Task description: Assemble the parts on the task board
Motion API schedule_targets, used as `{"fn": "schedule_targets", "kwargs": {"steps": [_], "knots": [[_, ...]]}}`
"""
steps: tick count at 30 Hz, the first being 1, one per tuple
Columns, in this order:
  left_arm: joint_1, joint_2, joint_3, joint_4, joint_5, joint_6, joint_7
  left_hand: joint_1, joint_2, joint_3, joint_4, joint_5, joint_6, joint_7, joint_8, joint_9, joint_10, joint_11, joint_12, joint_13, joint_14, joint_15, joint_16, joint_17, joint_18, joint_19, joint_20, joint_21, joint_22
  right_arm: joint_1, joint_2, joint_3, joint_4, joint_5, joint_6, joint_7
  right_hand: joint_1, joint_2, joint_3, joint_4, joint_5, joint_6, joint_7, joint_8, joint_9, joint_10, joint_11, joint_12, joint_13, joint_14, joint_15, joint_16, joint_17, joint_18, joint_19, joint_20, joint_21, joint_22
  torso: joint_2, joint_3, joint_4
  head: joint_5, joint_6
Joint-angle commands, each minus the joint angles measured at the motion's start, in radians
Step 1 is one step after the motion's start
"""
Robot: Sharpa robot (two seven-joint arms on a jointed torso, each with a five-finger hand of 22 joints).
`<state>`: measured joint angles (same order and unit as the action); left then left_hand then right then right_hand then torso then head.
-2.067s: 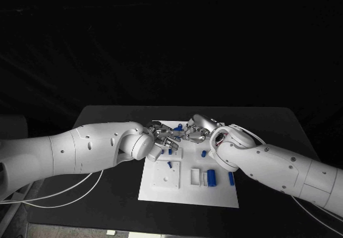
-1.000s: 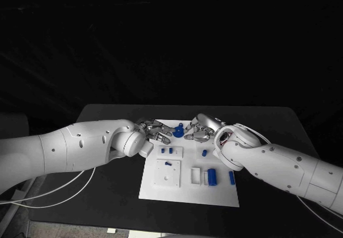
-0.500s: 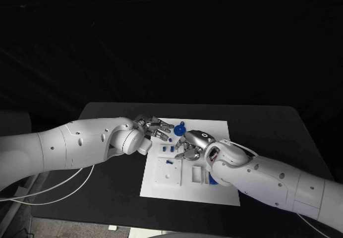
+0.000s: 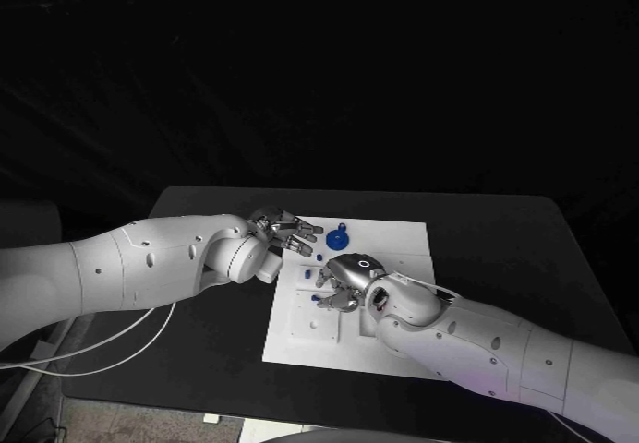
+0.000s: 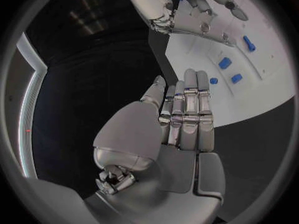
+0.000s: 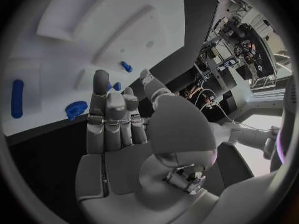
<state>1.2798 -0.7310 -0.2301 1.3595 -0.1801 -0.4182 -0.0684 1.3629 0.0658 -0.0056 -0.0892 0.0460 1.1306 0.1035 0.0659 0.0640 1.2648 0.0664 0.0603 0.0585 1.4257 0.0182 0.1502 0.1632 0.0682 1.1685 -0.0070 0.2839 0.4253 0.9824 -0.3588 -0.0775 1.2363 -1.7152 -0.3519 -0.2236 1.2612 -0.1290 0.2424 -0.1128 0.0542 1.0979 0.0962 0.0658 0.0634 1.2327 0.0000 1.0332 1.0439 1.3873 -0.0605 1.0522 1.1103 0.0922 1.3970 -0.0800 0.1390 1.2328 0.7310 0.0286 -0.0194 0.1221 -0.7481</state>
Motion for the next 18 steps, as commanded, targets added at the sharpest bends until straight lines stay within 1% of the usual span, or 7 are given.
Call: {"fn": "schedule_targets", "kwargs": {"steps": [1, 2, 4, 8, 10, 15, 18], "knots": [[0.001, 0.002, 0.001, 0.003, -0.006, -0.006, 0.018, -0.009, 0.002, -0.003, 0.000, 0.002, -0.005, -0.001, -0.001, 0.000, -0.007, 0.002, -0.002, -0.001, -0.006, -0.003, 0.006, 0.001, -0.010, 0.006, 0.000, -0.004, -0.001, -0.004, 0.014, -0.005, -0.015, -0.077, -0.015, -0.070, -0.001, -0.018, 0.019, 0.004, -0.006, 0.003, -0.004, -0.003, -0.001, 0.006, -0.005, 0.000, -0.002, 0.002, -0.003, 0.006, 0.004, -0.016, 0.009, -0.002, -0.001, 0.000, 0.000, -0.0009, 0.0001, 0.002, -0.002], [0.001, 0.002, 0.001, 0.003, -0.006, -0.006, 0.018, -0.009, 0.002, -0.003, 0.000, 0.002, -0.005, -0.001, -0.001, 0.000, -0.007, 0.002, -0.002, -0.001, -0.006, -0.003, 0.006, 0.001, -0.010, 0.006, 0.000, -0.004, -0.001, -0.005, 0.019, -0.007, -0.020, -0.082, -0.017, -0.079, -0.001, -0.022, 0.027, 0.007, -0.006, 0.003, -0.004, -0.004, -0.001, 0.008, -0.006, 0.000, -0.002, 0.003, -0.003, 0.007, 0.005, -0.018, 0.009, -0.003, -0.001, 0.000, 0.000, -0.0005, 0.0002, 0.003, -0.003], [0.001, 0.003, 0.001, 0.003, -0.006, -0.005, 0.018, -0.009, 0.002, -0.003, 0.000, 0.002, -0.005, -0.001, -0.001, 0.000, -0.007, 0.002, -0.002, -0.001, -0.006, -0.003, 0.006, 0.001, -0.010, 0.006, 0.000, -0.004, -0.001, -0.008, 0.028, -0.010, -0.030, -0.088, -0.022, -0.093, -0.001, -0.021, 0.030, 0.009, -0.006, 0.005, -0.004, -0.003, -0.001, 0.008, -0.006, -0.001, -0.002, 0.004, -0.004, 0.006, 0.006, -0.018, 0.010, -0.003, -0.001, 0.000, 0.000, -0.0008, 0.0011, 0.004, -0.003], [0.001, 0.004, 0.001, 0.003, -0.006, -0.004, 0.017, -0.009, 0.002, -0.003, 0.000, 0.002, -0.005, -0.001, -0.001, 0.000, -0.007, 0.002, -0.002, -0.001, -0.006, -0.003, 0.006, 0.001, -0.010, 0.006, 0.000, -0.004, -0.001, -0.010, 0.041, -0.014, -0.044, -0.093, -0.021, -0.106, 0.001, -0.018, 0.043, 0.010, -0.006, 0.010, -0.005, -0.004, -0.001, 0.010, -0.007, -0.001, -0.002, 0.005, -0.004, 0.006, 0.007, -0.018, 0.011, -0.003, -0.001, 0.000, 0.000, 0.0002, 0.0007, 0.005, -0.006], [0.001, 0.004, 0.001, 0.003, -0.006, -0.004, 0.017, -0.009, 0.002, -0.003, 0.000, 0.002, -0.005, -0.001, -0.001, 0.000, -0.007, 0.002, -0.002, -0.001, -0.006, -0.003, 0.006, 0.001, -0.010, 0.006, 0.000, -0.004, -0.001, -0.012, 0.048, -0.019, -0.053, -0.095, -0.021, -0.111, 0.003, -0.014, 0.052, 0.009, -0.006, 0.015, -0.007, -0.003, -0.001, 0.011, -0.008, 0.000, -0.002, 0.006, -0.004, 0.007, 0.007, -0.017, 0.011, -0.003, 0.000, 0.001, 0.001, -0.0003, 0.0012, 0.005, -0.007], [0.001, 0.005, 0.001, 0.004, -0.006, -0.003, 0.016, -0.009, 0.002, -0.003, 0.000, 0.002, -0.005, -0.001, -0.001, 0.000, -0.007, 0.002, -0.002, -0.001, -0.006, -0.003, 0.006, 0.001, -0.010, 0.006, 0.000, -0.004, -0.001, -0.014, 0.057, -0.023, -0.064, -0.095, -0.028, -0.114, 0.001, -0.011, 0.080, 0.004, -0.006, 0.019, -0.007, -0.004, -0.001, 0.014, -0.010, 0.001, 0.000, 0.008, -0.005, 0.008, 0.010, -0.016, 0.012, -0.004, 0.001, 0.003, 0.000, 0.0012, -0.0005, 0.010, -0.009], [0.001, 0.005, 0.001, 0.005, -0.006, -0.002, 0.016, -0.009, 0.002, -0.003, 0.000, 0.002, -0.005, -0.001, -0.001, 0.000, -0.007, 0.002, -0.002, -0.001, -0.006, -0.003, 0.006, 0.001, -0.010, 0.006, 0.000, -0.004, -0.001, -0.015, 0.063, -0.025, -0.071, -0.092, -0.034, -0.115, 0.000, -0.004, 0.096, 0.004, -0.006, 0.025, -0.009, -0.003, -0.001, 0.018, -0.011, 0.004, 0.003, 0.011, -0.007, 0.012, 0.013, -0.016, 0.014, -0.005, 0.002, 0.004, 0.000, 0.0015, -0.0013, 0.010, -0.010]]}}
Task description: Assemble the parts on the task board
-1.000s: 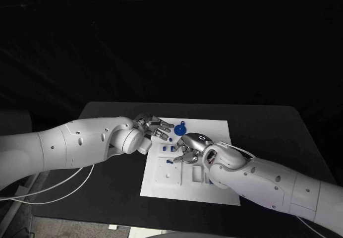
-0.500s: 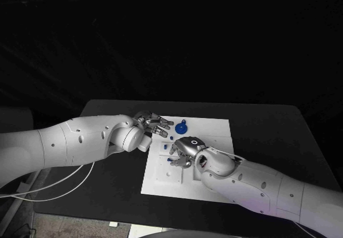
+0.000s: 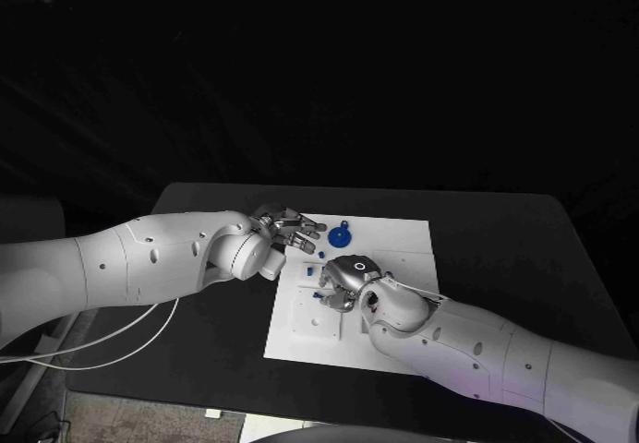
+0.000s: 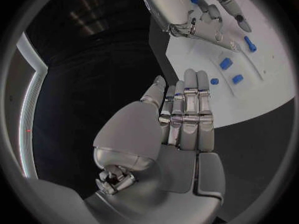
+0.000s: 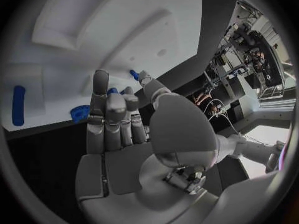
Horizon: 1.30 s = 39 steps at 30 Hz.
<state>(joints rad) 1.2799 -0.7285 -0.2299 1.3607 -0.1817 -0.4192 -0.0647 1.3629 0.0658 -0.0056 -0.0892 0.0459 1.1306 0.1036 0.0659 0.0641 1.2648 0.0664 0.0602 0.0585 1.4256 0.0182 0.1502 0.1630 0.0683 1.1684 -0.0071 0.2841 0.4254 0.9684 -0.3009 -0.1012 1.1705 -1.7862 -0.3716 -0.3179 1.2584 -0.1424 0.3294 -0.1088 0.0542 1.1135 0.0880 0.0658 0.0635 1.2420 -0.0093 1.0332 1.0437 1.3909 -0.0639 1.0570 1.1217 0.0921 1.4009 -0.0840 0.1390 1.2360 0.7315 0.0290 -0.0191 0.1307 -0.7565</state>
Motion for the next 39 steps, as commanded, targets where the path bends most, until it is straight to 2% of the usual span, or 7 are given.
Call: {"fn": "schedule_targets", "kwargs": {"steps": [1, 8, 14, 18, 28, 33, 39], "knots": [[0.001, 0.002, 0.001, 0.004, -0.005, -0.001, 0.012, -0.009, 0.002, -0.003, 0.000, 0.002, -0.005, -0.001, -0.002, 0.000, -0.007, 0.002, -0.002, -0.001, -0.006, -0.003, 0.006, 0.001, -0.010, 0.006, 0.000, -0.004, -0.001, -0.002, 0.007, -0.001, -0.006, -0.020, -0.016, -0.021, -0.002, 0.006, 0.019, -0.002, -0.007, 0.011, -0.001, -0.005, -0.002, 0.010, -0.003, 0.004, 0.003, 0.009, -0.004, 0.008, 0.003, -0.015, 0.011, -0.002, 0.004, 0.003, -0.001, 0.0010, -0.0015, 0.002, -0.002], [0.001, 0.005, 0.001, 0.005, -0.006, 0.002, 0.010, -0.009, 0.002, -0.003, 0.000, 0.002, -0.005, -0.001, -0.002, 0.000, -0.007, 0.002, -0.002, -0.001, -0.006, -0.003, 0.006, 0.001, -0.010, 0.006, 0.000, -0.004, -0.001, -0.004, 0.022, -0.002, -0.016, -0.014, -0.011, -0.019, -0.017, 0.002, 0.051, -0.012, -0.006, 0.013, -0.001, -0.005, -0.002, 0.011, -0.003, 0.001, 0.003, 0.009, -0.003, 0.005, 0.005, -0.014, 0.009, -0.001, 0.005, 0.008, -0.001, 0.0017, -0.0011, 0.002, -0.004], [0.001, 0.005, 0.001, 0.006, -0.008, 0.003, 0.007, -0.008, 0.006, -0.012, -0.001, 0.002, -0.007, 0.000, -0.002, 0.000, -0.008, 0.002, -0.002, -0.001, -0.007, -0.003, 0.008, 0.002, -0.011, 0.015, 0.000, -0.018, -0.005, -0.005, 0.033, -0.004, -0.023, -0.009, -0.004, -0.019, -0.038, -0.014, 0.029, -0.003, -0.007, -0.005, 0.003, -0.005, -0.002, 0.005, 0.001, -0.006, -0.002, 0.006, -0.001, -0.001, 0.001, -0.016, 0.007, 0.001, 0.003, 0.006, -0.001, 0.0012, -0.0017, 0.003, -0.004], [0.001, 0.007, 0.001, 0.007, -0.009, 0.003, 0.006, -0.008, 0.006, -0.012, -0.001, 0.002, -0.007, 0.000, -0.002, 0.000, -0.008, 0.002, -0.002, -0.001, -0.007, -0.003, 0.008, 0.002, -0.011, 0.015, 0.000, -0.018, -0.005, -0.007, 0.041, -0.006, -0.030, -0.007, 0.008, -0.020, -0.042, -0.016, 0.006, 0.008, -0.006, -0.011, 0.004, -0.004, -0.001, 0.003, 0.003, -0.008, -0.003, 0.004, 0.001, -0.004, 0.000, -0.016, 0.006, 0.002, 0.000, 0.003, -0.001, 0.0013, -0.0008, 0.004, -0.005], [0.001, 0.008, 0.001, 0.008, -0.010, 0.005, 0.004, -0.009, 0.006, -0.014, -0.001, 0.002, -0.008, 0.001, -0.002, 0.000, -0.009, 0.003, -0.002, -0.001, -0.007, -0.002, 0.008, 0.001, -0.011, 0.016, 0.000, -0.020, -0.005, -0.020, 0.053, -0.011, -0.057, -0.006, 0.007, -0.026, -0.037, -0.002, 0.005, 0.023, -0.006, -0.012, 0.004, -0.004, -0.001, 0.002, 0.002, -0.009, -0.003, 0.005, 0.000, -0.004, 0.001, -0.015, 0.009, 0.003, -0.003, -0.002, 0.000, 0.0021, -0.0004, 0.006, -0.008], [0.001, 0.008, 0.001, 0.008, -0.011, 0.007, 0.002, -0.010, 0.006, -0.015, -0.001, 0.002, -0.010, 0.001, -0.002, 0.000, -0.010, 0.003, -0.002, -0.001, -0.008, -0.002, 0.008, 0.001, -0.011, 0.017, 0.001, -0.022, -0.006, -0.022, 0.055, -0.012, -0.068, -0.006, 0.003, -0.031, -0.031, 0.016, 0.048, 0.023, -0.006, -0.010, 0.004, -0.004, -0.001, 0.001, 0.000, -0.011, -0.004, 0.005, -0.001, -0.004, 0.002, -0.015, 0.010, 0.001, -0.003, -0.002, -0.001, 0.0018, -0.0017, 0.008, -0.009], [0.001, 0.008, 0.001, 0.008, -0.012, 0.009, 0.000, -0.012, 0.007, -0.017, 0.001, 0.002, -0.012, 0.002, -0.002, 0.000, -0.011, 0.004, -0.002, -0.001, -0.008, -0.002, 0.007, 0.001, -0.011, 0.017, 0.001, -0.024, -0.006, -0.023, 0.058, -0.012, -0.074, -0.003, 0.015, -0.029, -0.044, 0.016, 0.093, 0.019, -0.006, -0.006, 0.003, -0.004, -0.001, 0.001, -0.001, -0.010, -0.003, 0.005, -0.002, -0.005, 0.002, -0.015, 0.009, 0.001, -0.002, 0.001, -0.001, 0.0025, -0.0019, 0.007, -0.010]]}}
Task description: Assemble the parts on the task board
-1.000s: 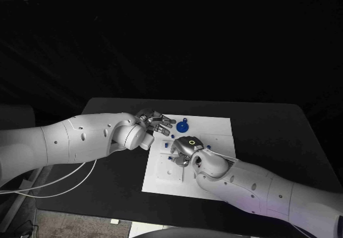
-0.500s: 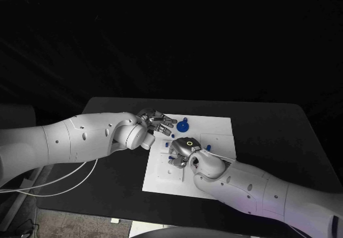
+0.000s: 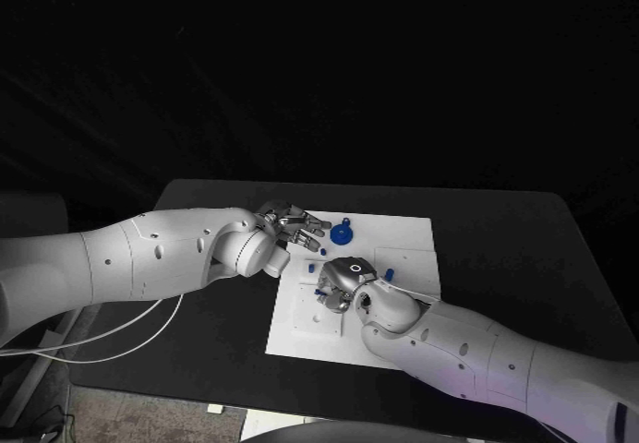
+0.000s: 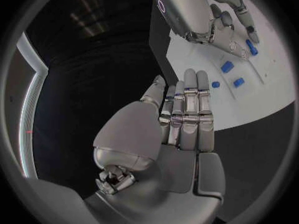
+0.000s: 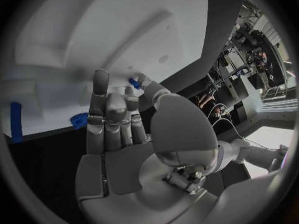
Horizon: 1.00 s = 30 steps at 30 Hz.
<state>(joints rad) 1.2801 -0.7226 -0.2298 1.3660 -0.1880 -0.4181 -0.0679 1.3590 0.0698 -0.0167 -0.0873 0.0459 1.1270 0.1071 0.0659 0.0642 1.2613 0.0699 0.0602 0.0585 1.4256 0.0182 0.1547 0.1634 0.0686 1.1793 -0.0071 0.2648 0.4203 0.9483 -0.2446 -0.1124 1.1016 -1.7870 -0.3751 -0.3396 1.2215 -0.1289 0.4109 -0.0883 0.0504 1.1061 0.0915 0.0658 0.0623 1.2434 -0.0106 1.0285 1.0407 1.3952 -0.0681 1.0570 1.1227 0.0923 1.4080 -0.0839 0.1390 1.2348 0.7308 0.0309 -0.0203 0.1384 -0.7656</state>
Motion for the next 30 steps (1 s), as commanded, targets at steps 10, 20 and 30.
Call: {"fn": "schedule_targets", "kwargs": {"steps": [10, 20, 30], "knots": [[0.001, 0.003, 0.001, 0.003, -0.008, 0.012, 0.000, -0.009, 0.003, -0.008, 0.002, 0.002, -0.010, -0.002, -0.002, 0.000, -0.010, 0.001, -0.002, -0.001, -0.009, -0.001, 0.003, 0.000, -0.011, 0.008, 0.002, -0.008, -0.002, -0.006, 0.009, -0.002, -0.022, 0.003, 0.024, -0.006, -0.018, 0.032, 0.092, -0.022, -0.003, 0.020, -0.005, -0.003, 0.000, 0.000, -0.003, -0.001, 0.005, 0.002, 0.001, -0.005, 0.003, -0.013, -0.002, 0.000, 0.003, 0.013, 0.001, 0.0011, -0.0006, -0.001, -0.004], [0.001, 0.004, 0.001, 0.003, -0.012, 0.016, -0.001, -0.006, 0.003, -0.008, 0.001, 0.002, -0.011, -0.001, -0.001, 0.000, -0.010, 0.001, -0.002, -0.001, -0.009, -0.001, 0.002, 0.000, -0.011, 0.008, 0.002, -0.010, -0.003, -0.007, 0.015, -0.002, -0.032, 0.002, 0.005, -0.012, -0.025, 0.041, 0.122, -0.054, -0.003, 0.049, -0.012, 0.000, 0.002, 0.007, -0.007, 0.004, 0.010, 0.007, -0.002, 0.001, 0.009, -0.011, -0.004, -0.001, 0.010, 0.028, -0.001, -0.0002, -0.0010, -0.002, -0.006], [0.001, 0.004, 0.001, 0.004, -0.018, 0.019, -0.002, -0.004, 0.003, -0.007, 0.000, 0.002, -0.010, -0.001, -0.001, 0.000, -0.010, 0.001, -0.002, -0.001, -0.010, -0.001, 0.002, 0.000, -0.011, 0.009, 0.002, -0.011, -0.003, -0.007, 0.018, -0.002, -0.035, -0.006, -0.031, -0.023, -0.031, 0.030, 0.097, -0.072, -0.003, 0.059, -0.013, -0.007, -0.001, 0.008, -0.008, -0.004, 0.005, 0.006, -0.004, -0.004, 0.006, -0.013, -0.006, -0.004, 0.012, 0.037, -0.001, -0.0004, -0.0009, 0.000, -0.006]]}}
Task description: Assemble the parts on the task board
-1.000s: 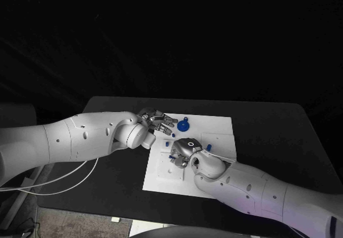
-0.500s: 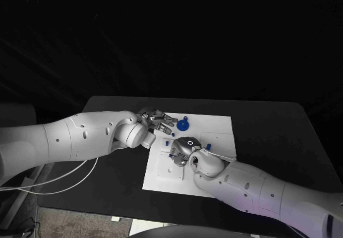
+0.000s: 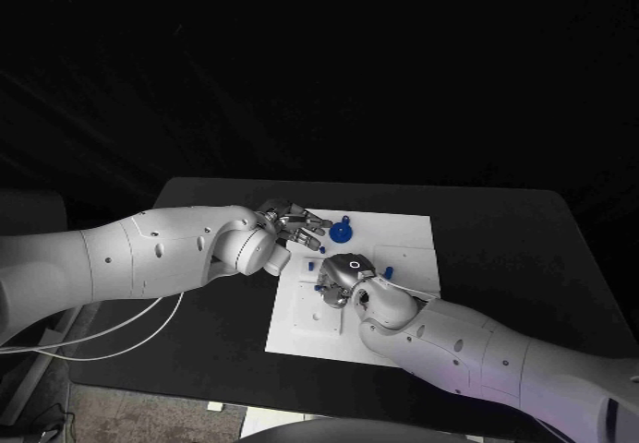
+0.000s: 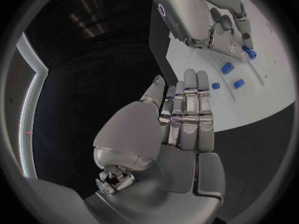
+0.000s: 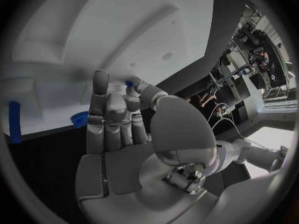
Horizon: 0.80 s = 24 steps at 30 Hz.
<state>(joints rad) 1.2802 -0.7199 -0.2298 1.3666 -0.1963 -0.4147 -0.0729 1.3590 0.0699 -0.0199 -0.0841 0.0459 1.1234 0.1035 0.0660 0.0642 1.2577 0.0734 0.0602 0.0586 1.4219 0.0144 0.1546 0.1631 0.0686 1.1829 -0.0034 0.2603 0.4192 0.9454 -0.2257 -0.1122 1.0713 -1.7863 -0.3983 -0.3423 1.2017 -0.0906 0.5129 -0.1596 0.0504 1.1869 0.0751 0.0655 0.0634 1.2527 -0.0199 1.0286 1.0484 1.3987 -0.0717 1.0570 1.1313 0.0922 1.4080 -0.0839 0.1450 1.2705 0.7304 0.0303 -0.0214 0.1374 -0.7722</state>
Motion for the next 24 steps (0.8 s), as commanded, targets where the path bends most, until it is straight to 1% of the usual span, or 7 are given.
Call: {"fn": "schedule_targets", "kwargs": {"steps": [1, 4, 8, 12, 20, 22, 24], "knots": [[0.001, 0.001, 0.001, 0.003, -0.010, 0.016, 0.002, -0.004, 0.003, -0.004, -0.004, 0.002, -0.007, 0.002, -0.001, 0.000, -0.007, -0.003, -0.002, -0.001, -0.006, 0.003, 0.002, 0.000, -0.011, 0.005, -0.002, -0.007, -0.001, -0.004, -0.001, -0.002, -0.004, -0.007, -0.013, -0.022, -0.013, -0.010, -0.006, 0.000, -0.003, -0.027, 0.004, -0.007, -0.002, -0.002, 0.002, -0.005, -0.004, 0.002, 0.000, -0.005, -0.002, -0.013, -0.006, -0.004, 0.006, 0.001, 0.000, 0.0001, 0.0002, 0.001, 0.000], [0.001, 0.001, 0.001, 0.003, -0.012, 0.018, 0.002, -0.004, 0.003, -0.005, -0.005, 0.002, -0.008, 0.003, -0.002, -0.001, -0.008, -0.002, -0.002, -0.001, -0.007, 0.003, 0.002, 0.000, -0.011, 0.006, -0.002, -0.009, -0.001, -0.004, -0.001, -0.002, -0.002, -0.008, -0.031, -0.024, -0.020, -0.025, -0.017, 0.005, -0.003, -0.058, 0.012, -0.006, -0.002, -0.005, 0.005, -0.009, -0.007, 0.002, 0.002, -0.007, -0.004, -0.014, -0.006, -0.003, 0.004, -0.001, 0.000, 0.0004, 0.0001, 0.001, 0.000], [0.001, 0.001, 0.001, 0.003, -0.014, 0.019, 0.001, -0.004, 0.003, -0.005, -0.005, 0.002, -0.008, 0.003, -0.002, -0.001, -0.008, -0.002, -0.002, -0.001, -0.007, 0.003, 0.002, 0.000, -0.011, 0.006, -0.002, -0.009, -0.001, -0.004, -0.001, -0.002, 0.000, -0.008, -0.049, -0.024, -0.009, -0.032, -0.037, 0.024, -0.003, -0.073, 0.015, -0.004, -0.001, -0.007, 0.008, -0.013, -0.011, 0.002, 0.004, -0.010, -0.005, -0.014, -0.001, -0.002, -0.002, -0.010, 0.000, 0.0009, -0.0004, 0.002, 0.000], [0.001, 0.001, 0.001, 0.003, -0.015, 0.021, 0.000, -0.004, 0.003, -0.005, -0.005, 0.002, -0.008, 0.003, -0.002, -0.001, -0.008, -0.002, -0.002, -0.001, -0.007, 0.003, 0.002, 0.000, -0.011, 0.006, -0.002, -0.009, -0.001, -0.004, -0.001, -0.002, 0.001, -0.007, -0.055, -0.021, -0.003, -0.040, -0.048, 0.033, -0.003, -0.085, 0.018, -0.004, -0.001, -0.008, 0.009, -0.017, -0.015, 0.001, 0.004, -0.013, -0.006, -0.015, 0.001, -0.002, -0.006, -0.015, 0.000, 0.0012, -0.0005, 0.003, 0.000], [0.001, 0.001, 0.001, 0.003, -0.017, 0.022, -0.003, -0.004, 0.003, -0.005, -0.006, 0.002, -0.009, 0.003, -0.002, 0.000, -0.009, -0.002, -0.002, -0.001, -0.007, 0.003, 0.002, 0.000, -0.011, 0.006, -0.001, -0.011, -0.001, -0.004, -0.001, -0.003, 0.000, -0.006, -0.050, -0.021, 0.007, -0.040, -0.053, 0.040, -0.003, -0.093, 0.020, -0.004, -0.001, -0.012, 0.011, -0.021, -0.019, 0.000, 0.005, -0.017, -0.007, -0.015, 0.002, -0.002, -0.011, -0.021, 0.000, 0.0014, -0.0006, 0.002, 0.000], [0.001, 0.001, 0.001, 0.003, -0.017, 0.023, -0.003, -0.004, 0.003, -0.005, -0.006, 0.002, -0.009, 0.003, -0.002, 0.000, -0.009, -0.002, -0.002, -0.001, -0.007, 0.003, 0.002, 0.000, -0.011, 0.006, -0.001, -0.011, -0.001, -0.004, -0.001, -0.003, -0.001, -0.003, -0.040, -0.020, 0.007, -0.040, -0.053, 0.040, -0.003, -0.093, 0.020, -0.004, -0.001, -0.012, 0.011, -0.021, -0.019, 0.000, 0.005, -0.017, -0.007, -0.015, 0.002, -0.002, -0.011, -0.021, 0.000, 0.0014, -0.0003, 0.002, 0.000], [0.001, 0.001, 0.001, 0.003, -0.017, 0.023, -0.004, -0.004, 0.004, -0.005, -0.006, 0.002, -0.009, 0.003, -0.002, 0.000, -0.009, -0.002, -0.002, -0.001, -0.007, 0.003, 0.002, 0.000, -0.011, 0.006, -0.001, -0.011, -0.001, -0.004, 0.000, -0.003, -0.002, 0.002, -0.018, -0.020, 0.007, -0.037, -0.051, 0.042, -0.003, -0.094, 0.021, -0.004, -0.001, -0.013, 0.011, -0.021, -0.020, -0.002, 0.006, -0.019, -0.009, -0.015, 0.001, -0.001, -0.012, -0.021, 0.000, 0.0012, 0.0002, 0.001, 0.000]]}}
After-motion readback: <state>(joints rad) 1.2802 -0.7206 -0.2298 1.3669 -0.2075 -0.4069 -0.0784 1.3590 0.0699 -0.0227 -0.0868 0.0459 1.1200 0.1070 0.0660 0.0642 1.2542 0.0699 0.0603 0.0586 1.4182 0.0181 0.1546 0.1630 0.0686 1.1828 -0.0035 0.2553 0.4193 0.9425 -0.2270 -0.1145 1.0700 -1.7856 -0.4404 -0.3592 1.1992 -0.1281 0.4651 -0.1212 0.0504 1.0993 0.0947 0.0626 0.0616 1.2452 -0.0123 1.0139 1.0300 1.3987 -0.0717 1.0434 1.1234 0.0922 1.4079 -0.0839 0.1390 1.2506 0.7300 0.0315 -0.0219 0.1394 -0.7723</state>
